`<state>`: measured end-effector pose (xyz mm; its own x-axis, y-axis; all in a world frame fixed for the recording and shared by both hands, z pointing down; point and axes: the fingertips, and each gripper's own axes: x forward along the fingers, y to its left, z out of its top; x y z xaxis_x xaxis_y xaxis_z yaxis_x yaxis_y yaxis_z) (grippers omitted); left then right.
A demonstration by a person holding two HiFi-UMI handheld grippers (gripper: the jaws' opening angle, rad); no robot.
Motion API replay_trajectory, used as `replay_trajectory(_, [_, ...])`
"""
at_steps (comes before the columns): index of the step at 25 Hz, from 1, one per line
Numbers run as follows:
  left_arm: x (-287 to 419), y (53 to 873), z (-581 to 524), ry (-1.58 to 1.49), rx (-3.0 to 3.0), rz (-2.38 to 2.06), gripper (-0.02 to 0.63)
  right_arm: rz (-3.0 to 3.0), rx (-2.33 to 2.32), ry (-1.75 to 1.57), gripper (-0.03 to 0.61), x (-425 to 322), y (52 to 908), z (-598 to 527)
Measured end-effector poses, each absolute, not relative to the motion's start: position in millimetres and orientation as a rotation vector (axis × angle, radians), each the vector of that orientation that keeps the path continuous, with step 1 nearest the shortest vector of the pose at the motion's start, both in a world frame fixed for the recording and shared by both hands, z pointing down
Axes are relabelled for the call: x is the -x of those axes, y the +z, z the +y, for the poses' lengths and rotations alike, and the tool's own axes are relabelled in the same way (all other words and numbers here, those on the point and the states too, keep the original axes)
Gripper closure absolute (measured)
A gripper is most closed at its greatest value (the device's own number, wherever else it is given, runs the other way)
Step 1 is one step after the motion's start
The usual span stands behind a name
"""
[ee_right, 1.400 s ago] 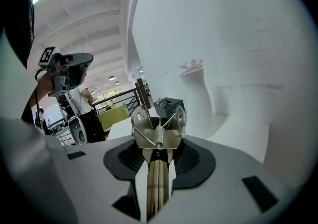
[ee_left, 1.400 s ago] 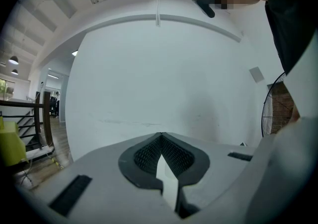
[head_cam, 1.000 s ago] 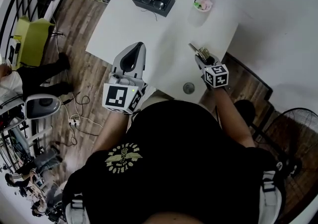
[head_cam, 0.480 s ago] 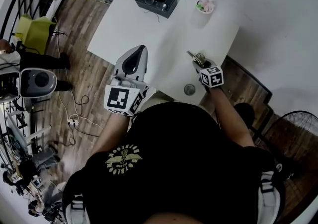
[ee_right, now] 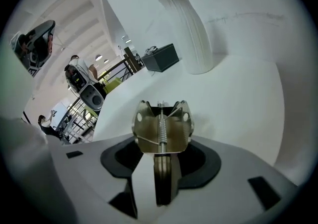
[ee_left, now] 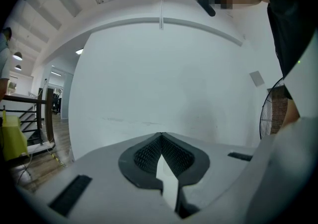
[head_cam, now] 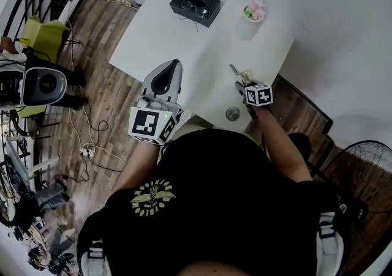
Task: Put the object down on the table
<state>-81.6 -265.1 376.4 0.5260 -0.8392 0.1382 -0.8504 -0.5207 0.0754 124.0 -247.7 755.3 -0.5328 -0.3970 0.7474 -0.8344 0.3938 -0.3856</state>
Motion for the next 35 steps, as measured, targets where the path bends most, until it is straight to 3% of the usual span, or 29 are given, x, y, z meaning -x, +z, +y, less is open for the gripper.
replay_trajectory(2, [83, 374, -264, 0.118, -2.63, -1.466, 0.607, -2.126, -1.047, 1.028, 0.327, -121, 751, -248])
replay_trajectory(4, [83, 373, -262, 0.11, -2.632, -1.469, 0.606, -2.141, -1.063, 0.983, 0.297, -121, 745, -252])
replay_trajectory(22, [73, 360, -247, 0.053, -2.65, -1.472, 0.606, -2.313, -1.253, 0.594, 0.269, -147, 626, -261])
replay_trajectory(28, [69, 354, -243, -0.006, -2.644, -1.481, 0.606, -2.413, -1.338, 0.394, 0.465, -146, 560, -257])
replay_trajectory(32, [64, 351, -237, -0.012, -2.655, -1.5, 0.606, -2.478, -1.359, 0.284, 0.55, -145, 519, -251])
replay_trajectory(35, [59, 350, -232, -0.031, -2.664, -1.49, 0.606, -2.523, -1.385, 0.249, 0.575, -147, 493, -246])
